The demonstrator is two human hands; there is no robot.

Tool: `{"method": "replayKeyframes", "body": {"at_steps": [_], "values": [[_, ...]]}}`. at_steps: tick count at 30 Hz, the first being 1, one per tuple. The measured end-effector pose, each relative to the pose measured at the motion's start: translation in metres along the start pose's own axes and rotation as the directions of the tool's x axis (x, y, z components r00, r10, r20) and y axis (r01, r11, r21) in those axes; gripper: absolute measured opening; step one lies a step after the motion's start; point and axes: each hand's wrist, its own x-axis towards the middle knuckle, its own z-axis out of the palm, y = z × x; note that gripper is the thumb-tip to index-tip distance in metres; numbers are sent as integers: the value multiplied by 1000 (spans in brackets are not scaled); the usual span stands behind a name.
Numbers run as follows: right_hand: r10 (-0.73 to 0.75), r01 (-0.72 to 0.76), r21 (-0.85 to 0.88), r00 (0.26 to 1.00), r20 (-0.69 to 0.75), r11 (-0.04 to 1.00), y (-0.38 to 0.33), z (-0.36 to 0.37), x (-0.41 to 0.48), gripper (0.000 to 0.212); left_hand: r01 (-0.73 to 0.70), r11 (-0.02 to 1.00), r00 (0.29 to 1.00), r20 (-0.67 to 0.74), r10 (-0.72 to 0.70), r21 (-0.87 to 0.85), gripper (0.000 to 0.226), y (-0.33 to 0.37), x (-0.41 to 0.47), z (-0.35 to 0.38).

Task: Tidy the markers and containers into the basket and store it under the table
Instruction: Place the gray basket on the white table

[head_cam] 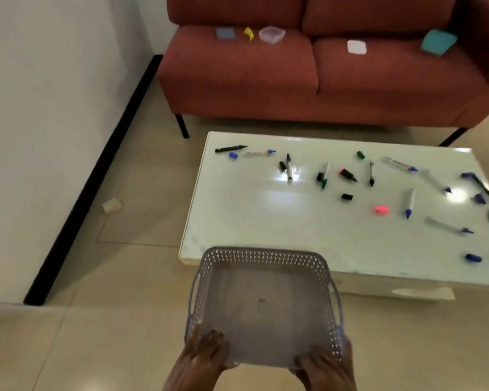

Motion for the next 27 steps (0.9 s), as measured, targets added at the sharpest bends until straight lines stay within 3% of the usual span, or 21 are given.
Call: {"method": "replayKeyframes", "body": {"at_steps": [1,2,3,8,11,13,19,27], "values": [[34,-48,141,994,100,989,18,-7,19,25,-9,1000,1000,-29,9,7,36,-5,19,-7],[55,-73,251,995,81,965,28,-19,46,21,-35,999,999,-18,35,9,38,-6,37,-17],[72,-57,270,997,-43,961,36,-22,67,21,-57,998,998,-13,57,28,40,-6,53,-29],[48,-31,252,997,-61,967,76,-32,126,27,-89,992,994,64,83,91,46,-11,126,-49],[34,-30,239,999,-13,971,100,-38,154,15,-34,993,987,159,16,113,44,-11,163,-44],[19,-31,261,999,46,965,114,-33,166,24,12,992,978,207,-39,129,43,-12,182,-39],[-40,16,282,996,77,959,148,-15,193,29,10,980,986,163,-43,199,63,-2,219,-23],[-64,16,337,990,130,941,163,2,212,24,136,983,963,218,-160,120,17,-3,245,-13]]}}
